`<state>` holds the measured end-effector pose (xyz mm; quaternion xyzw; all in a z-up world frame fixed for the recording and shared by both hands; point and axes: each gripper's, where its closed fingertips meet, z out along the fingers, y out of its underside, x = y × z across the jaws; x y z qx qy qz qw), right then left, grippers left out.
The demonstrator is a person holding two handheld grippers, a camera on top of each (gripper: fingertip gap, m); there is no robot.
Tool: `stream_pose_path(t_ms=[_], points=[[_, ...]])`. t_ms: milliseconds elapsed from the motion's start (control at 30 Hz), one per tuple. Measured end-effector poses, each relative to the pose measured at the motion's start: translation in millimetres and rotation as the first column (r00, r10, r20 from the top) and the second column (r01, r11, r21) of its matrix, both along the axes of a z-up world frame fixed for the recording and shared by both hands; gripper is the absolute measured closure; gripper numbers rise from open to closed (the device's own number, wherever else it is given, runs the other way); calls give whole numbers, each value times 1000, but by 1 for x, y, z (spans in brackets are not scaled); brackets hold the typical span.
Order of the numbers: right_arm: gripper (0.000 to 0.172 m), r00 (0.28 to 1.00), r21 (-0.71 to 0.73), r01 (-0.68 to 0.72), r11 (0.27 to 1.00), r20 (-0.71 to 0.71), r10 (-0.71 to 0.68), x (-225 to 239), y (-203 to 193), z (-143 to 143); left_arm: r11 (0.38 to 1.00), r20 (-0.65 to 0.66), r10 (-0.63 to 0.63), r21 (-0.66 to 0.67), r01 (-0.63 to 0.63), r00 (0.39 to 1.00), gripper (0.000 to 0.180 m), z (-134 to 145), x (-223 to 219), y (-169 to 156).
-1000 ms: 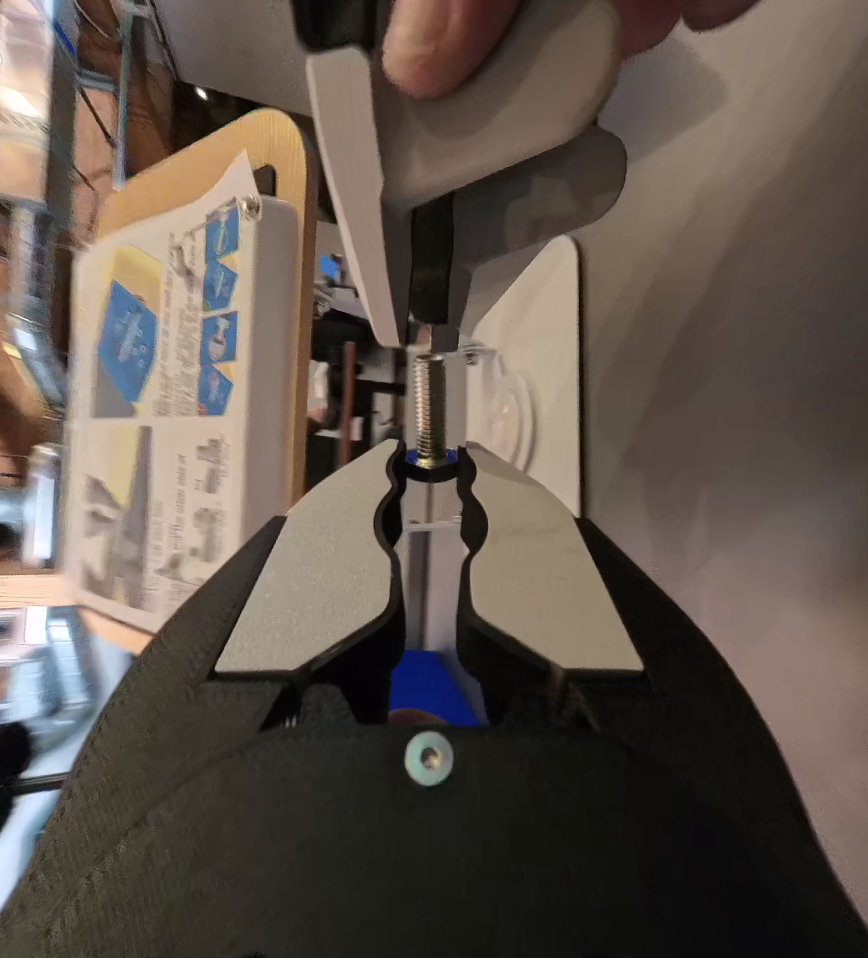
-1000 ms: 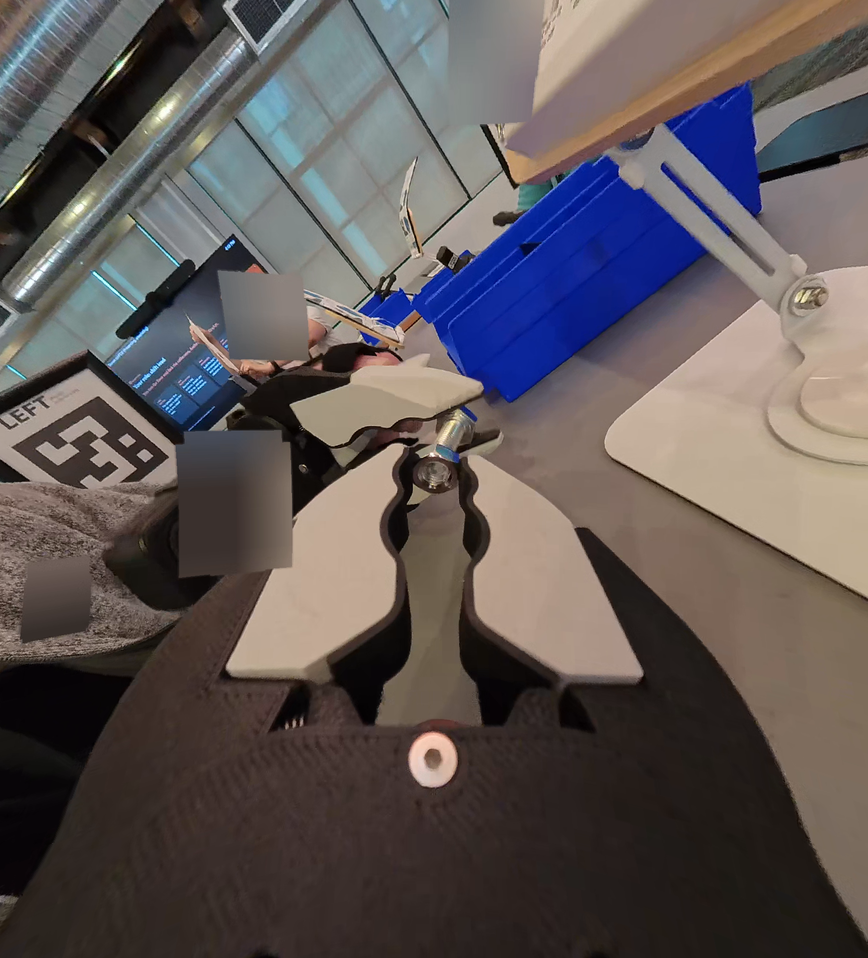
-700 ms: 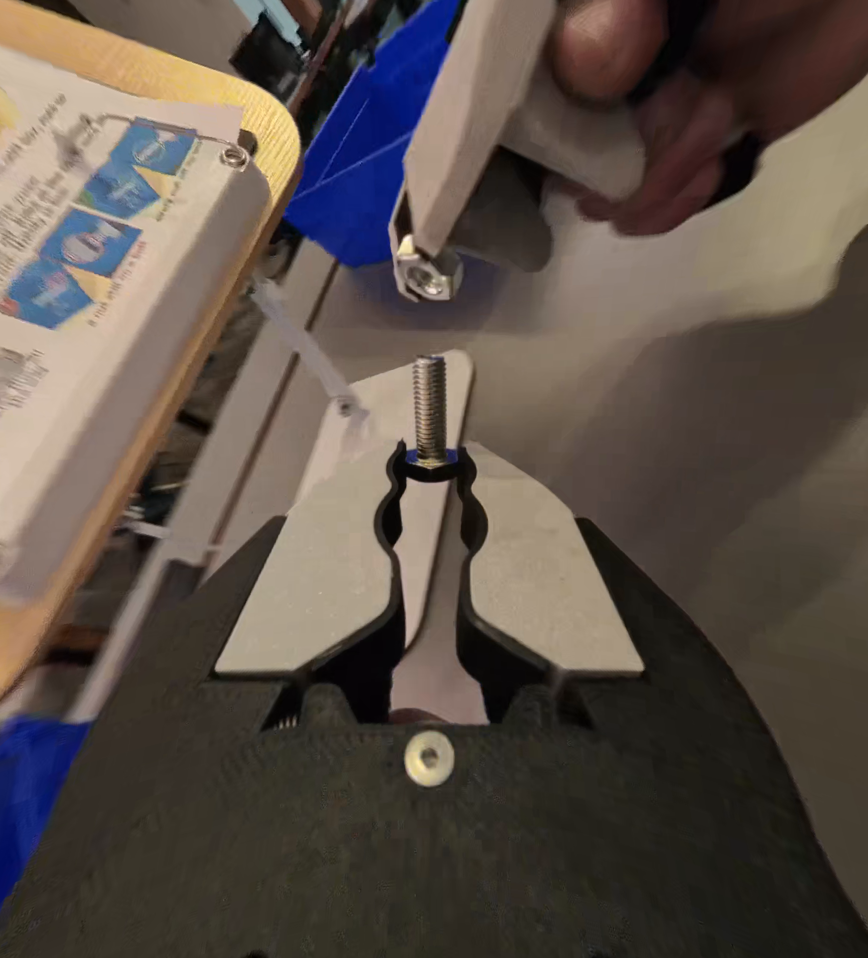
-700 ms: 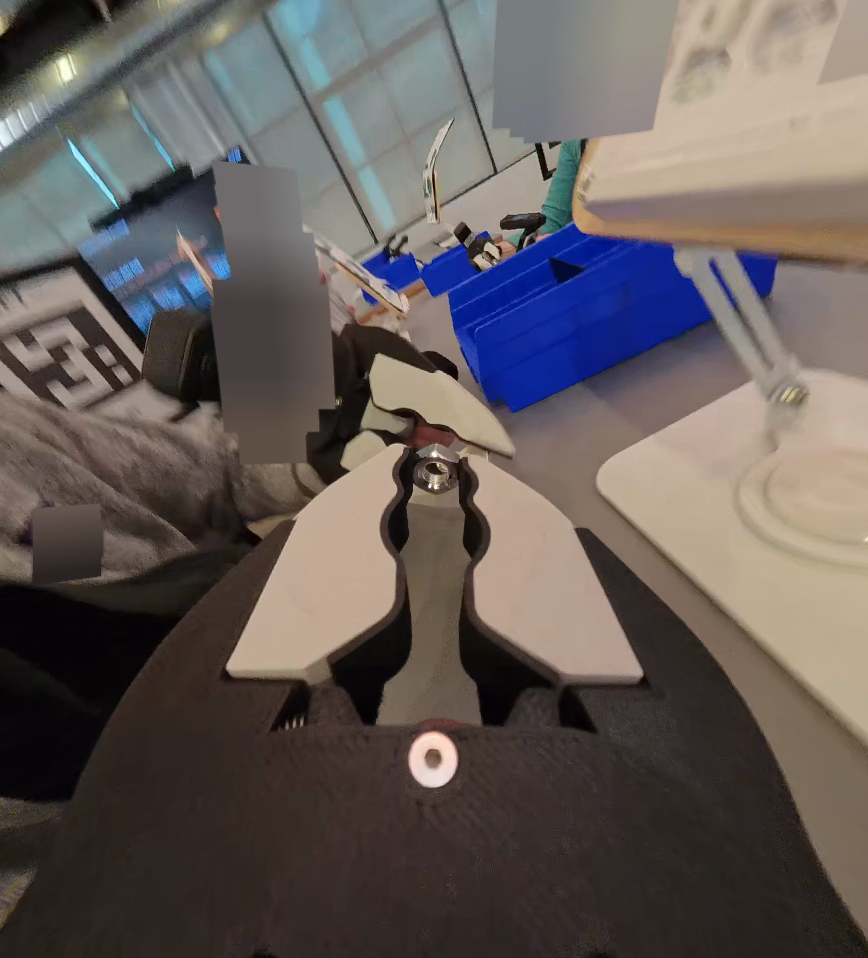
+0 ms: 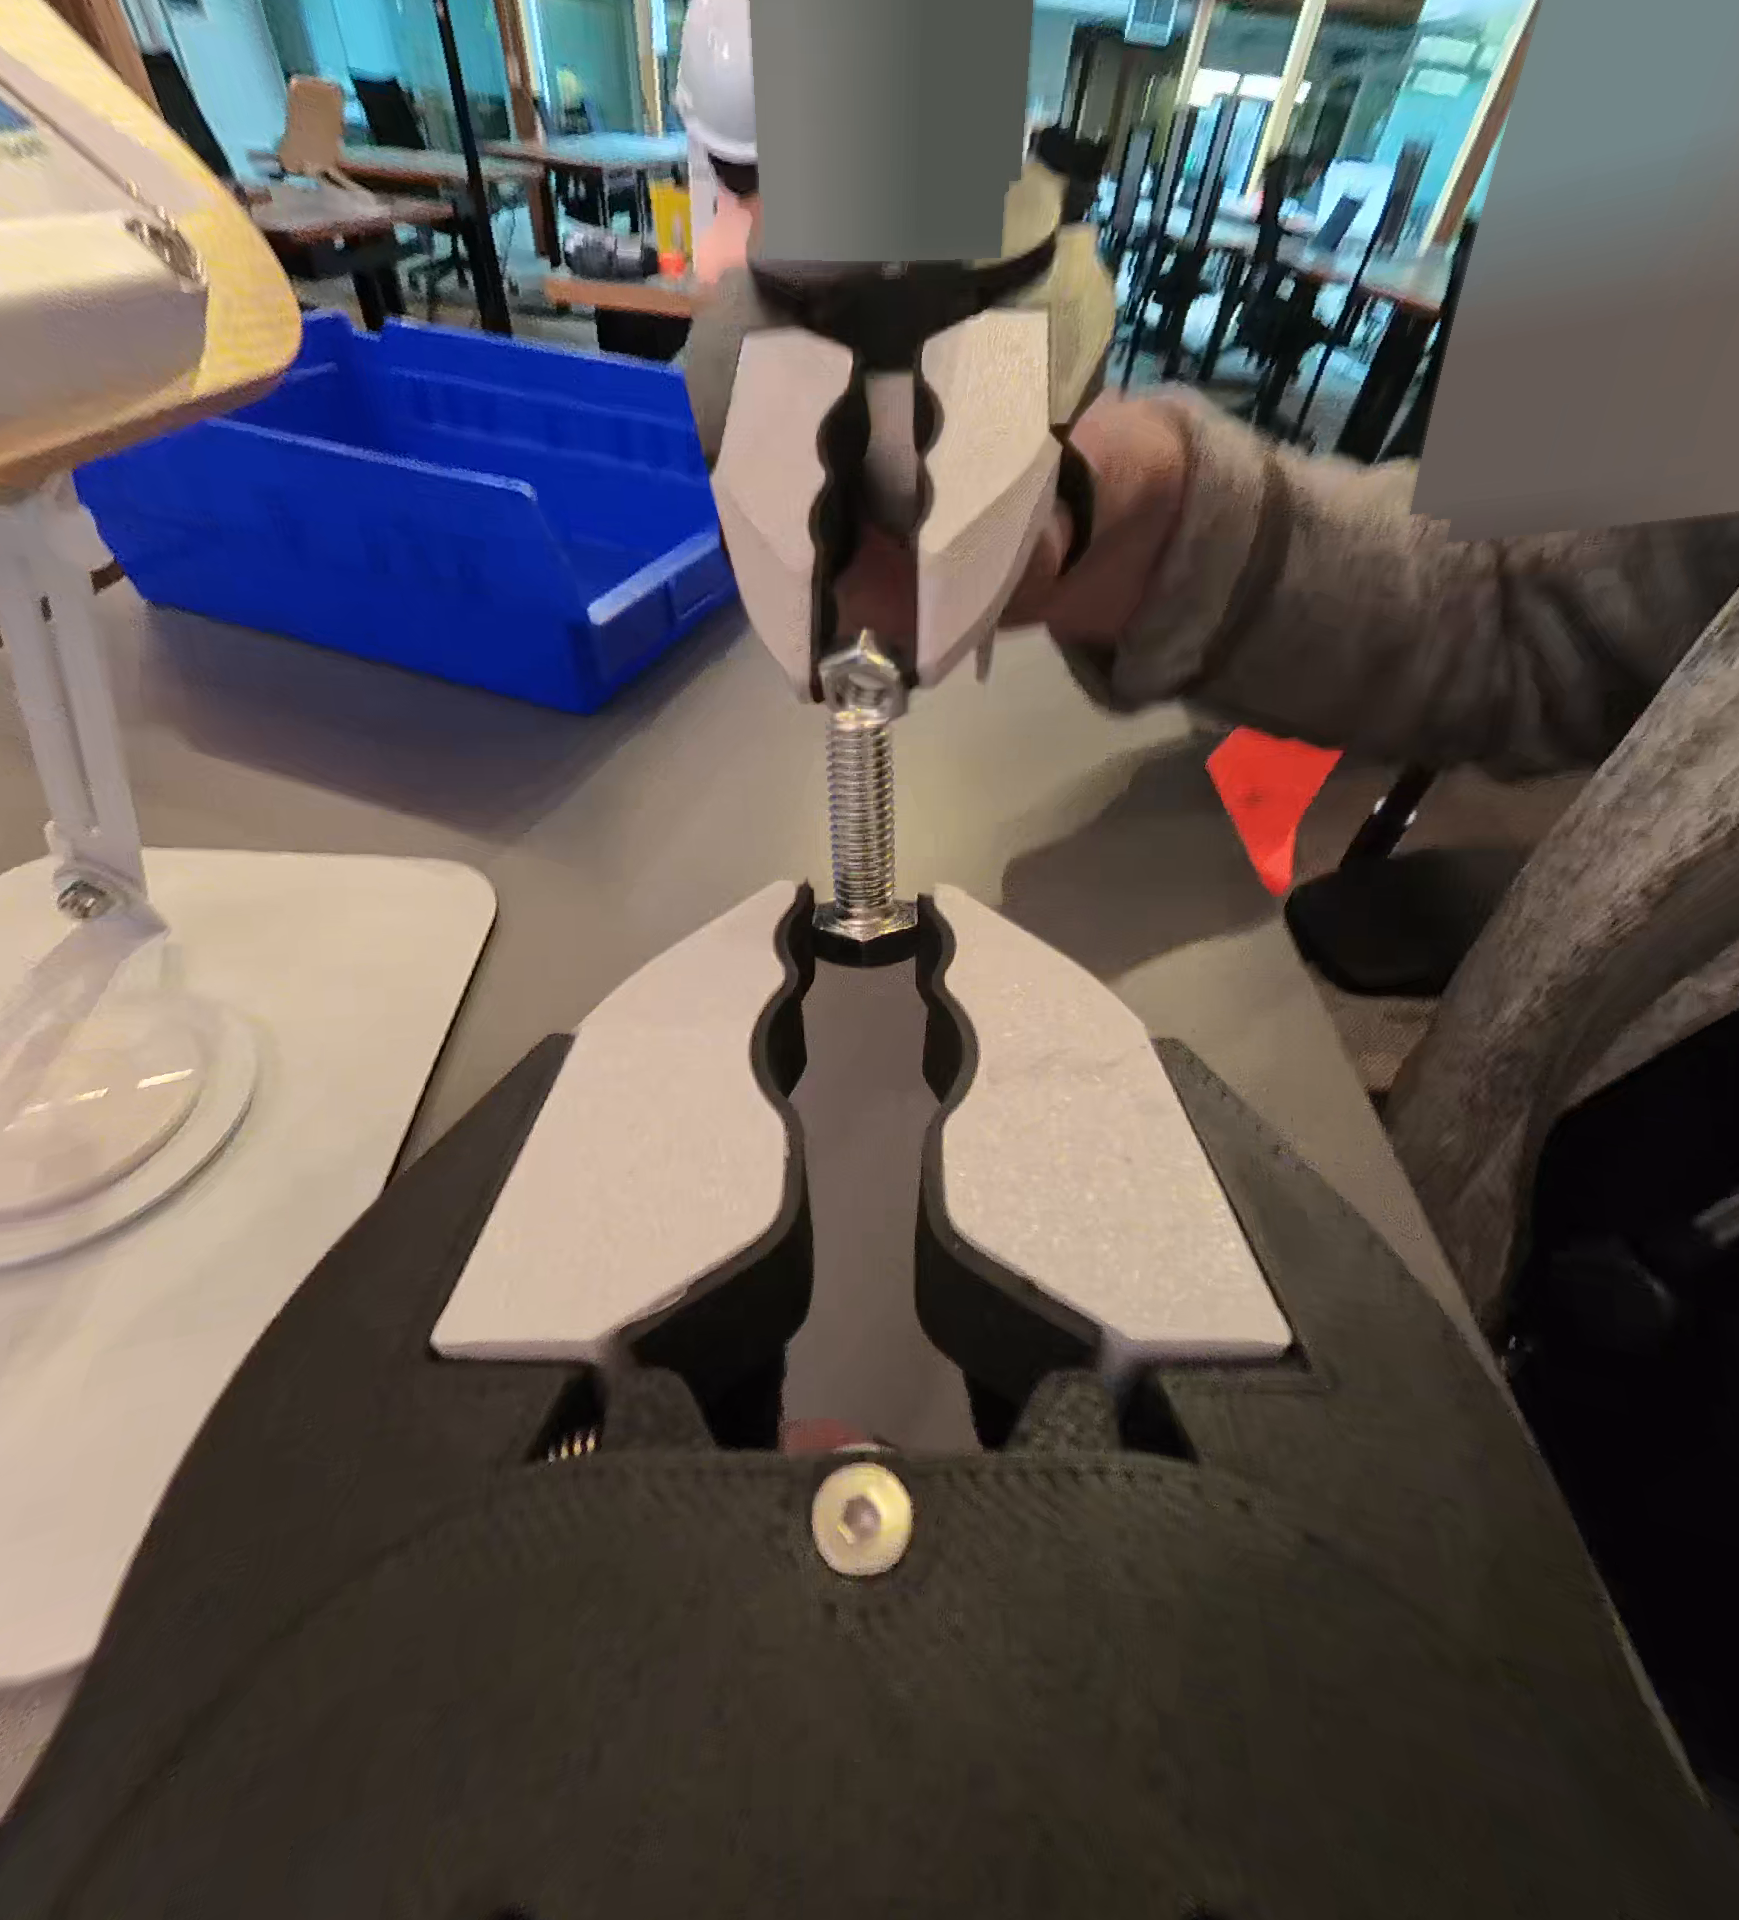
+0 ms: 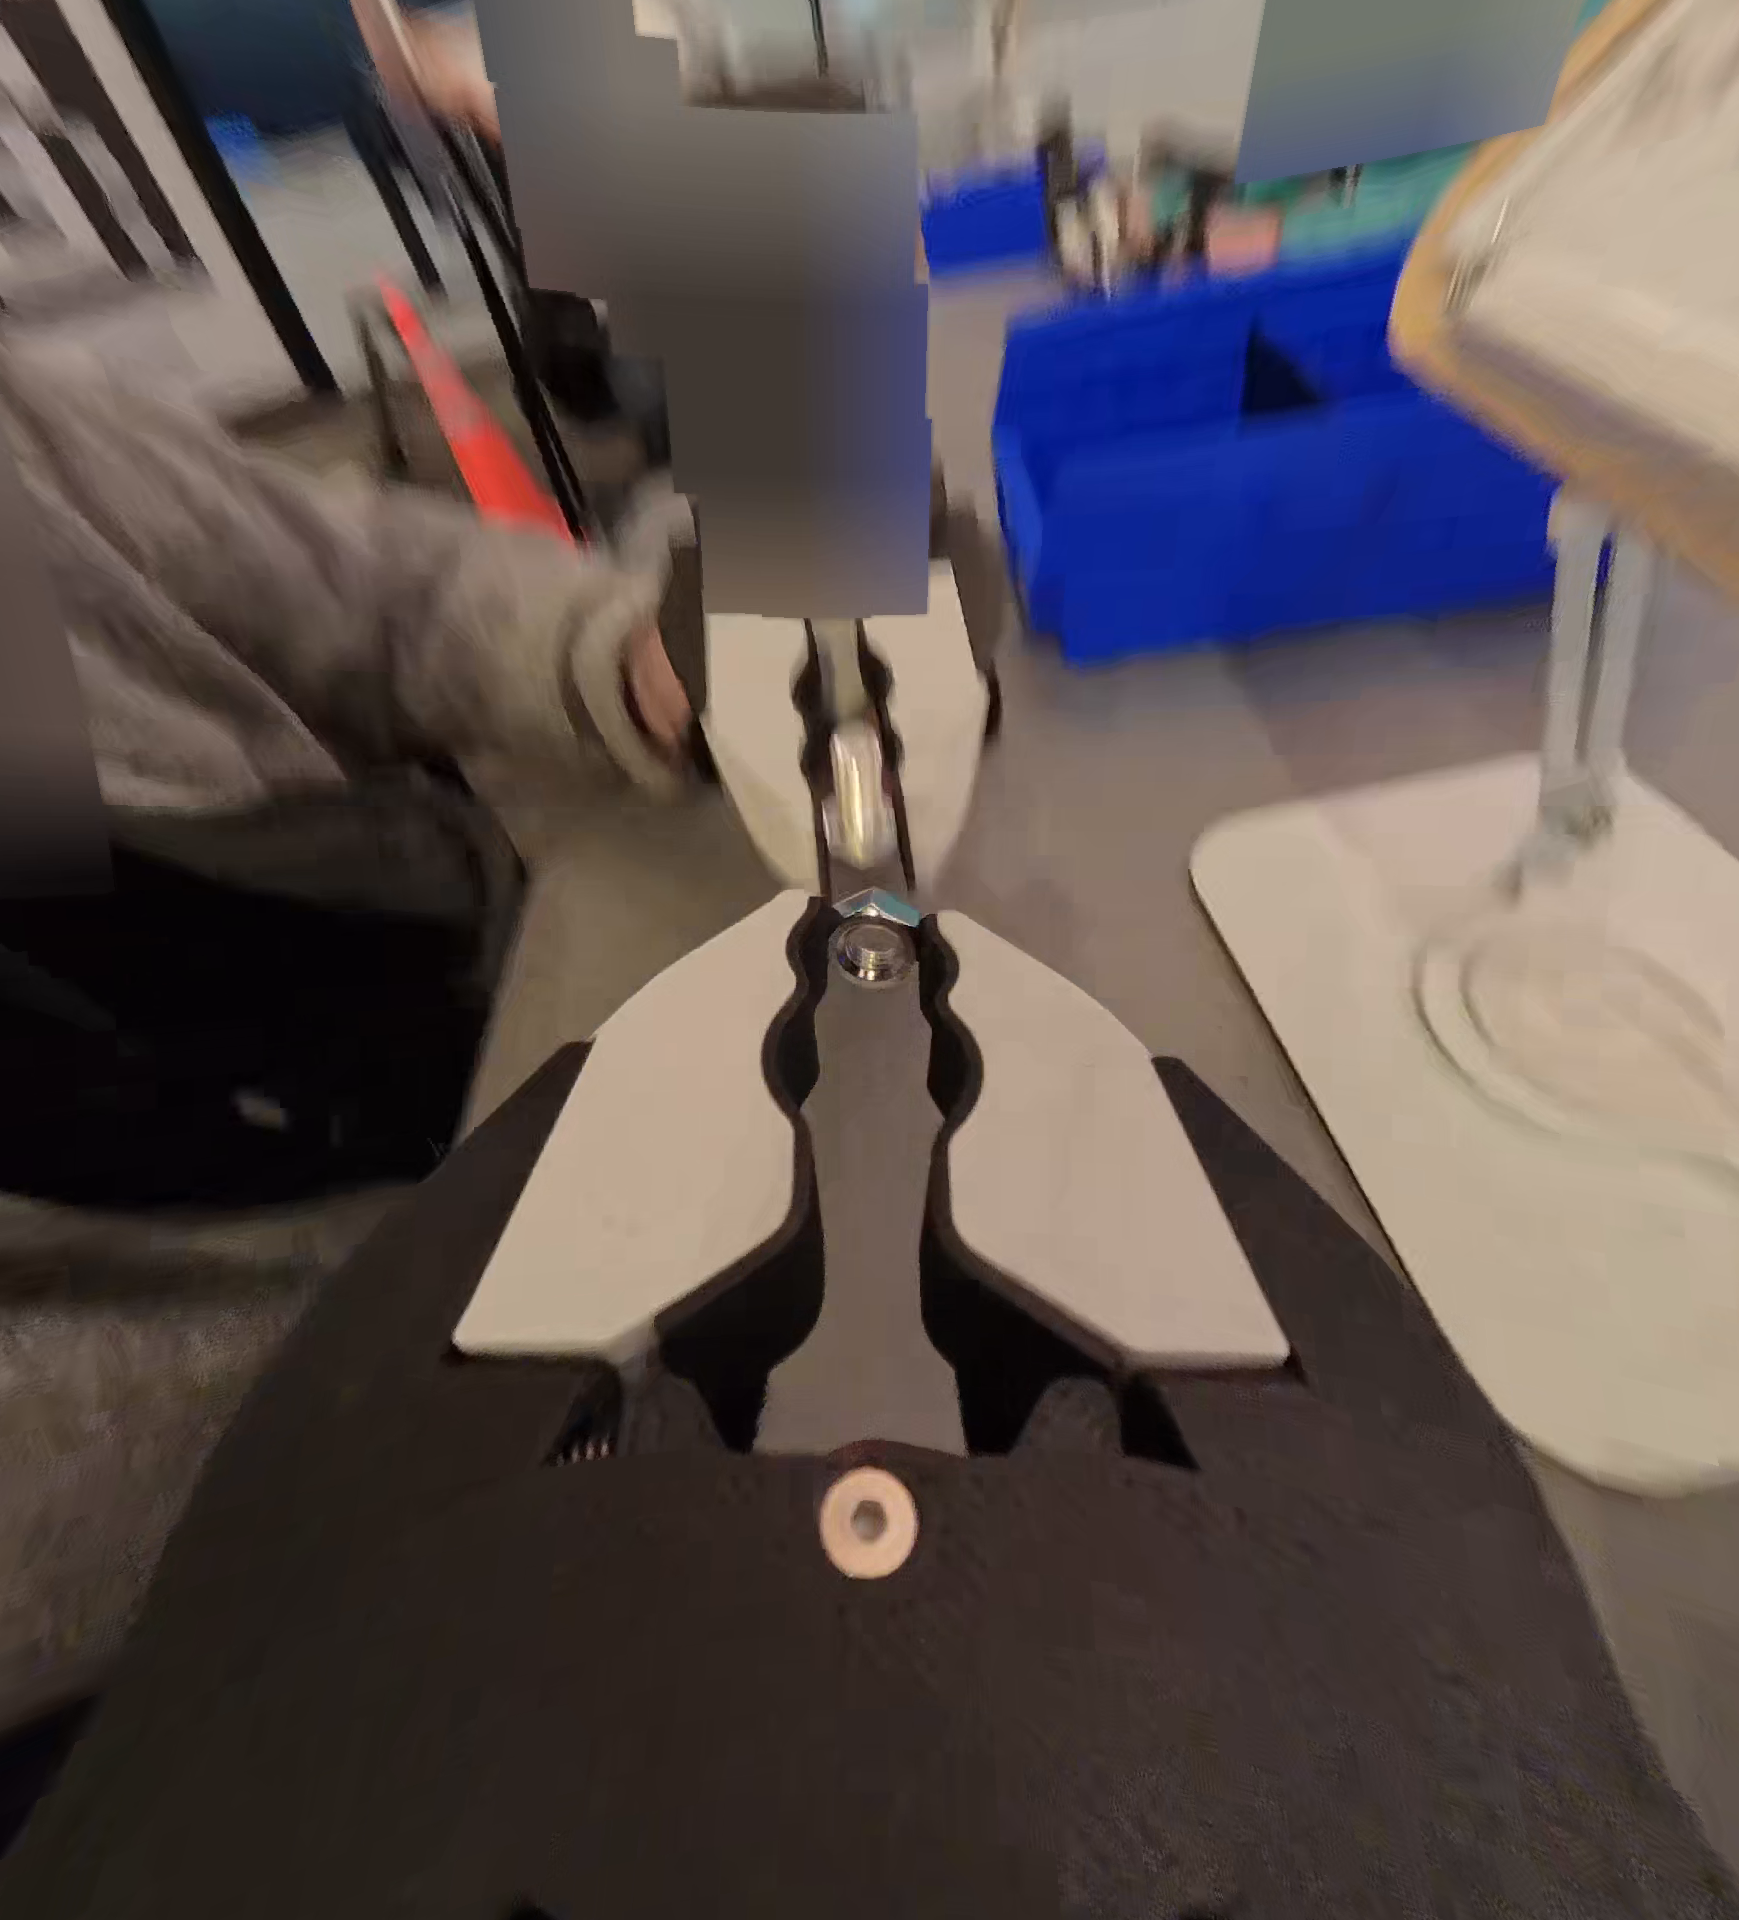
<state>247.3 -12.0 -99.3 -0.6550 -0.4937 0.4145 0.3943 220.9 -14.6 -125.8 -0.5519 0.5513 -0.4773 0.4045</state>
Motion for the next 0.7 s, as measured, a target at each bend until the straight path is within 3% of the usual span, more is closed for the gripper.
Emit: stream_pose_path(t_ms=[67, 133, 233, 367, 433, 567, 700], points=[[155, 968, 37, -17, 999, 252, 7, 13, 1, -28, 1000, -49, -1, 11, 1, 999, 163, -9, -7, 1], [155, 885, 27, -115, 993, 457, 90, 18, -9, -53, 1000, -77, -13, -1, 13, 997, 163, -15, -13, -1], [155, 685, 43, -227, 973, 717, 128, 28, -9, -83, 999, -100, -32, -20, 30, 994, 163, -23, -16, -4], [154, 442, -51, -363, 930, 869, 221, 33, -13, -112, 998, -107, -44, -51, 39, 993, 163, -29, -16, -7], [154, 368, -105, -403, 909, 891, 266, 32, -16, -123, 997, -99, -44, -63, 38, 994, 163, -29, -17, -6], [154, 320, -137, -415, 899, 903, 285, 29, -16, -134, 996, -85, -39, -81, 33, 996, 163, -29, -20, -4], [153, 373, -141, -384, 912, 880, 293, 26, -16, -135, 995, -77, -40, -93, 32, 996, 163, -29, -21, -1]])
